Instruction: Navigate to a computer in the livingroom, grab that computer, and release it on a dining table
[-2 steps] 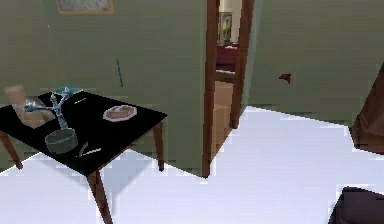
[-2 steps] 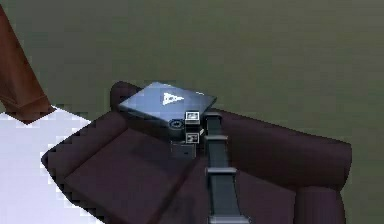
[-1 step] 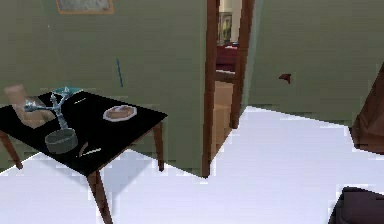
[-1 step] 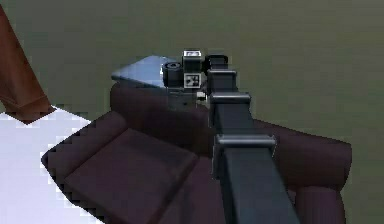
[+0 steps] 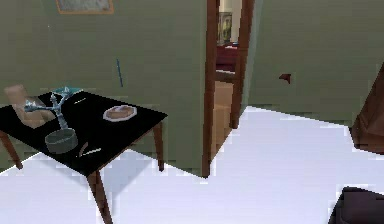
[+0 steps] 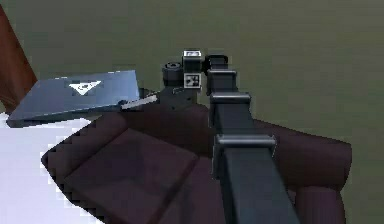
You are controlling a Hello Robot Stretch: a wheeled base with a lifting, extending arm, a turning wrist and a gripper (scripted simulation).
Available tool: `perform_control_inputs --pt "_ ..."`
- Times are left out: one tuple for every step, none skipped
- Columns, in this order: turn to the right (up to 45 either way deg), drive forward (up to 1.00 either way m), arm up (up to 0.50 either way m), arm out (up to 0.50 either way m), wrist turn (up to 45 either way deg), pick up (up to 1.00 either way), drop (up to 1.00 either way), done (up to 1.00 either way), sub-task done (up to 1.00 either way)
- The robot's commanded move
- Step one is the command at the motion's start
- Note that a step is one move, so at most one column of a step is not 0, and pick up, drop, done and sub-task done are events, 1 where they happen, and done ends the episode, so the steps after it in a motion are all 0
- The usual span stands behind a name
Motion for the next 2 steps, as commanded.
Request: perform_control_inputs --pt "0.0 0.0 0.0 0.0 -45.0 0.0 0.0 0.0 0.0" --pt "0.0 0.0 0.0 0.0 -45.0 0.0 0.0 0.0 0.0"
